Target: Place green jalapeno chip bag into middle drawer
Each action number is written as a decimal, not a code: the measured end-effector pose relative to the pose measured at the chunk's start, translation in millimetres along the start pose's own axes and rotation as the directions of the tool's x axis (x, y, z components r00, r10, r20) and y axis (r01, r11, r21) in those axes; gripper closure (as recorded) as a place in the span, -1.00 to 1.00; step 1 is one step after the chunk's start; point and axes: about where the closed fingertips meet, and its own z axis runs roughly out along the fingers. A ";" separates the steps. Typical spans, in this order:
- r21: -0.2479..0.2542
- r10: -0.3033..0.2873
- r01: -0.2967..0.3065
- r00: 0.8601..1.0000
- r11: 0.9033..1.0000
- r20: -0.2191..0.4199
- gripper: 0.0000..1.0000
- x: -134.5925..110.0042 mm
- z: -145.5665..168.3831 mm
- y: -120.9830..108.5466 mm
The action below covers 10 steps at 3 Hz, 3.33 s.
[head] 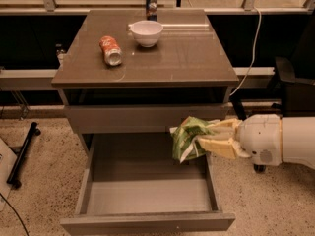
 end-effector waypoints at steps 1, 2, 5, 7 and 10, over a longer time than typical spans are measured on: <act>-0.022 0.072 -0.074 0.995 0.997 -0.063 1.00 50.2 27.2 -3.4; -0.044 0.129 -0.133 0.988 0.990 -0.088 1.00 93.2 83.4 -19.2; -0.077 0.197 -0.208 0.972 0.975 -0.125 1.00 138.4 156.5 -20.3; -0.081 0.303 -0.325 0.930 0.942 -0.207 1.00 210.0 229.5 -22.7; -0.036 0.426 -0.453 0.860 0.891 -0.280 0.17 292.3 270.1 -2.6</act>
Offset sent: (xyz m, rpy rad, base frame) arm 0.0592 0.0366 -0.1855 -0.0105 0.2360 -0.0321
